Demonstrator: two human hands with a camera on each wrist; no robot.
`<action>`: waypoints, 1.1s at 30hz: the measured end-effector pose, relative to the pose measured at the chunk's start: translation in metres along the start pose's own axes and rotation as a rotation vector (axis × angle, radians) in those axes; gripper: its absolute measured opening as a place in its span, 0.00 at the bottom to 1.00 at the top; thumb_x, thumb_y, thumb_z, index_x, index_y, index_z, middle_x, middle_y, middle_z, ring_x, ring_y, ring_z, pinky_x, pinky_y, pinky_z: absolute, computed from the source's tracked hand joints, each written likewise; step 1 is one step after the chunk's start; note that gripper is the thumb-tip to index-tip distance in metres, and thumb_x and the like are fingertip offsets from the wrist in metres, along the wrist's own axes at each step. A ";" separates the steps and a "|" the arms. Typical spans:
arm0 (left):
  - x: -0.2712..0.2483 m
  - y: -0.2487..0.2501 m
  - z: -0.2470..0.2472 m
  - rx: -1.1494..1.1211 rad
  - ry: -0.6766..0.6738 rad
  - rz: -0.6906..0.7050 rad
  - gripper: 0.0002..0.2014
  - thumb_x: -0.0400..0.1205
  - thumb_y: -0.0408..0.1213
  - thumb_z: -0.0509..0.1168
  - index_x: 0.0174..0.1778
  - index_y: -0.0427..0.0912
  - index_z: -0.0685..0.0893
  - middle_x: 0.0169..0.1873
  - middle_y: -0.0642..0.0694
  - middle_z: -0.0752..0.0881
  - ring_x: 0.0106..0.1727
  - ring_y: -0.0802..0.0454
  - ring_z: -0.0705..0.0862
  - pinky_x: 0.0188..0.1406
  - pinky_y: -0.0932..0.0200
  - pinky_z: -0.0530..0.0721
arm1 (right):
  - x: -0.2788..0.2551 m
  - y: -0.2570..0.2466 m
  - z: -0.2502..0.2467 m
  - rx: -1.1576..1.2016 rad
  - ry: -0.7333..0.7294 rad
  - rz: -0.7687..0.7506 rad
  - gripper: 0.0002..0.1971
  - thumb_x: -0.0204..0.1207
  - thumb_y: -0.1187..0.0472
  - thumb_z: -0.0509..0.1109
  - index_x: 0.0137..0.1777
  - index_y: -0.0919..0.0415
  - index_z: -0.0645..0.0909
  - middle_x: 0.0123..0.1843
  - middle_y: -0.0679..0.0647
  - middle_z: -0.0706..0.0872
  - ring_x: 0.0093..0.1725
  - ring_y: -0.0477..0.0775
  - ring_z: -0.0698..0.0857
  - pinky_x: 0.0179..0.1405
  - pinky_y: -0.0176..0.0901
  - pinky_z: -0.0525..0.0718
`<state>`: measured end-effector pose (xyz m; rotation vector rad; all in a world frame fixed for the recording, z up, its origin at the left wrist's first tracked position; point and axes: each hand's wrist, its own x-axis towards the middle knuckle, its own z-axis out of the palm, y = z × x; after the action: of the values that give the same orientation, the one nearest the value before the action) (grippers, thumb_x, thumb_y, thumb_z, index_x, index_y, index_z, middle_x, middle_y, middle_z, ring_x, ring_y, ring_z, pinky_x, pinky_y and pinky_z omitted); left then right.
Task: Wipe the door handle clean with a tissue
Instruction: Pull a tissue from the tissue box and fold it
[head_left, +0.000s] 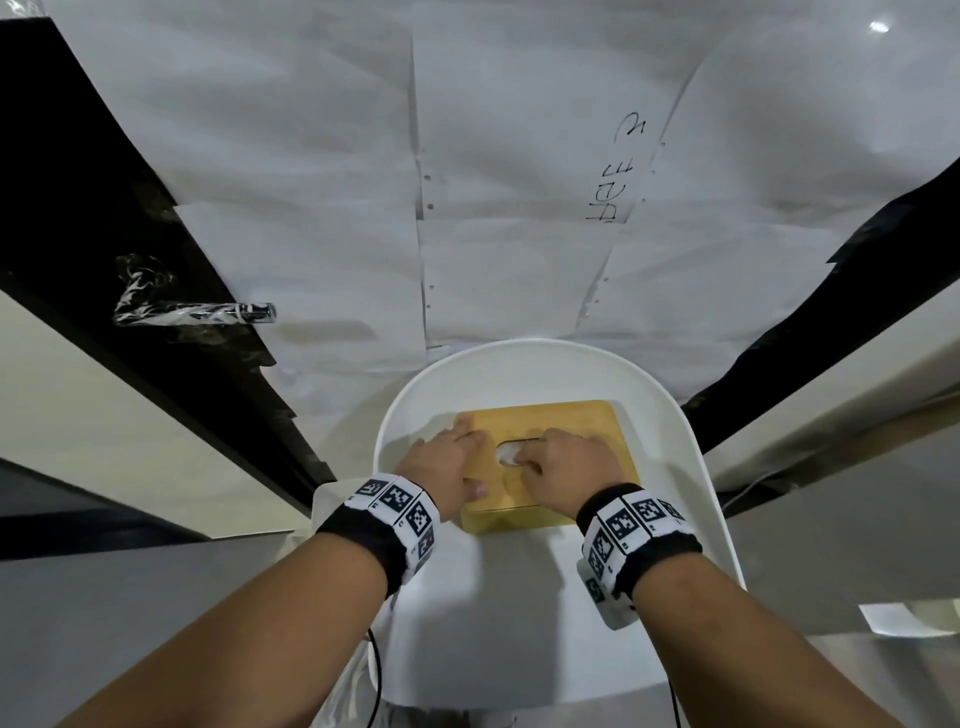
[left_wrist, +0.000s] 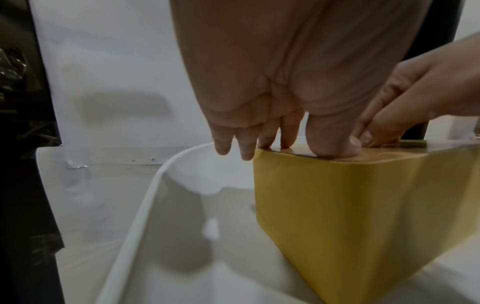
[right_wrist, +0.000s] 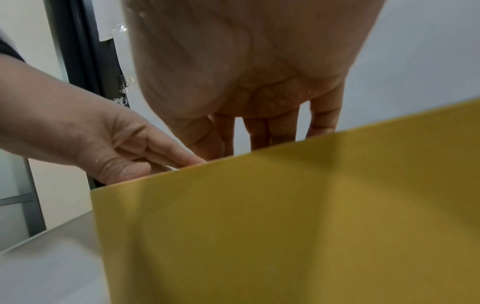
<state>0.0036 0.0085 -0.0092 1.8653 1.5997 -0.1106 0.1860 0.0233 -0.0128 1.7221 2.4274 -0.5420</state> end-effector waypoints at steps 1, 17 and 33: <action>-0.001 0.001 0.000 -0.005 0.004 0.000 0.35 0.83 0.44 0.65 0.84 0.49 0.56 0.85 0.51 0.46 0.83 0.50 0.57 0.82 0.45 0.51 | -0.001 -0.001 -0.002 0.005 -0.020 0.001 0.19 0.75 0.54 0.54 0.59 0.36 0.79 0.55 0.50 0.84 0.55 0.57 0.83 0.58 0.52 0.73; -0.002 0.001 0.003 -0.035 0.033 -0.002 0.34 0.82 0.43 0.67 0.82 0.50 0.60 0.85 0.51 0.49 0.84 0.48 0.54 0.83 0.45 0.48 | 0.004 0.004 -0.005 0.129 0.218 0.136 0.10 0.72 0.65 0.62 0.53 0.56 0.75 0.50 0.51 0.82 0.51 0.59 0.82 0.48 0.48 0.72; -0.004 0.004 0.003 -0.011 0.076 0.025 0.32 0.80 0.42 0.69 0.79 0.48 0.67 0.84 0.50 0.55 0.79 0.43 0.63 0.79 0.51 0.60 | 0.006 0.004 -0.004 0.029 0.300 0.082 0.06 0.74 0.64 0.63 0.45 0.54 0.79 0.46 0.51 0.82 0.51 0.57 0.78 0.50 0.49 0.70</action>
<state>0.0076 0.0035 -0.0077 1.9013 1.6238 -0.0196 0.1883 0.0308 -0.0116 2.0363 2.5347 -0.3307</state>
